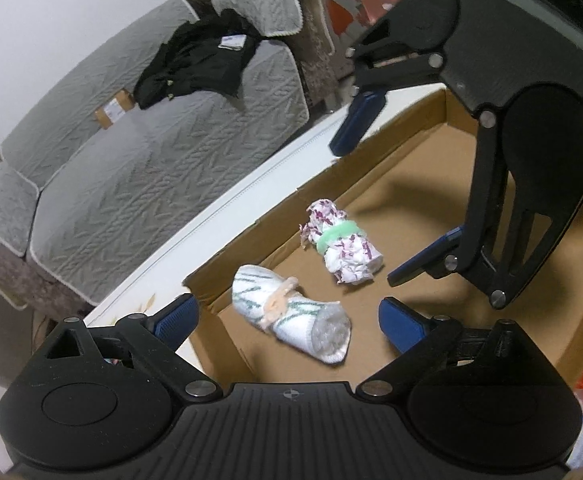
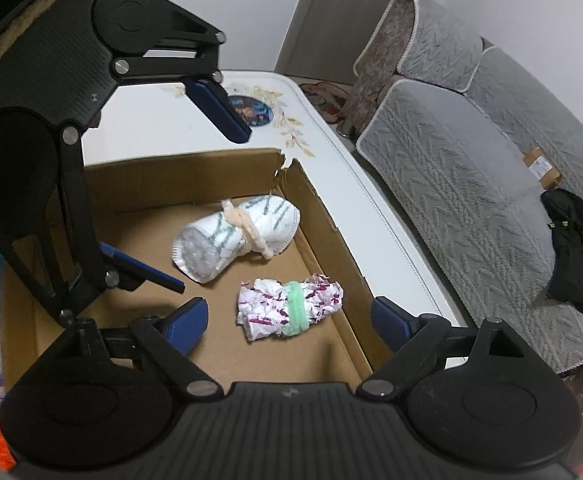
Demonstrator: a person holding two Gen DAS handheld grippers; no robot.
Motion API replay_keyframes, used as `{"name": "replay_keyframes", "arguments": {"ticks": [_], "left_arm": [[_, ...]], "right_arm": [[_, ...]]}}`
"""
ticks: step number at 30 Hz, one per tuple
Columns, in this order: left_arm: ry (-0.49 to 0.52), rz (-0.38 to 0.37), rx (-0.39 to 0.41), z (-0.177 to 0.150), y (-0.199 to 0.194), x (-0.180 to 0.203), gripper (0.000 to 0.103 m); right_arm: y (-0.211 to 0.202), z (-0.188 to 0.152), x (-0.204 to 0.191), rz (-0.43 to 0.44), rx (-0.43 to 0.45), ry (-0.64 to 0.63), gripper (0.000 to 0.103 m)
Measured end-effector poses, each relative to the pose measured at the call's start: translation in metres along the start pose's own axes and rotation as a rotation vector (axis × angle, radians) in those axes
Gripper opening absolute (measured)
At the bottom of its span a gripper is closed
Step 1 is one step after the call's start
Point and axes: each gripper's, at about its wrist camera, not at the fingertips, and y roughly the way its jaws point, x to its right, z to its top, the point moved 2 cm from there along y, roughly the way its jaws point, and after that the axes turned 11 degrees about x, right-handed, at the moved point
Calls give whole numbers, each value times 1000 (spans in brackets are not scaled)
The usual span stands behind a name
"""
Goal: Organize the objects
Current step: 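Carry both rolls into the box and open both grippers to release them, then grasp the red plastic bag bundle with the left gripper while the right grasps the pastel bubble-wrap roll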
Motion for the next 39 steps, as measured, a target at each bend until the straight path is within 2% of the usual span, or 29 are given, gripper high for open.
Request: {"name": "replay_keyframes", "arguments": {"ticks": [5, 9, 15, 20, 26, 28, 31, 36, 39], "left_arm": [[-89, 2, 27, 1, -36, -6, 99], [-144, 41, 54, -15, -81, -4, 101], [-253, 119, 90, -65, -159, 9, 103], [-345, 123, 89, -114, -207, 39, 103], [-505, 175, 79, -158, -235, 64, 103], [-524, 190, 64, -168, -241, 72, 103], [-530, 196, 48, -177, -245, 83, 103], [-563, 195, 13, -183, -232, 87, 102], [-575, 188, 19, -179, -225, 87, 102]], "right_arm": [[-18, 7, -5, -11, 24, 12, 87], [-51, 6, -19, -16, 67, 34, 87], [-119, -16, -55, -96, 92, 110, 90], [-177, -48, -99, -146, 143, 212, 98], [-220, -88, -155, -208, 196, 361, 98], [-223, -102, -174, -236, 182, 393, 98], [-220, -118, -194, -257, 158, 492, 95], [-201, -129, -233, -299, 115, 491, 89], [-193, -132, -243, -309, 108, 520, 86]]}}
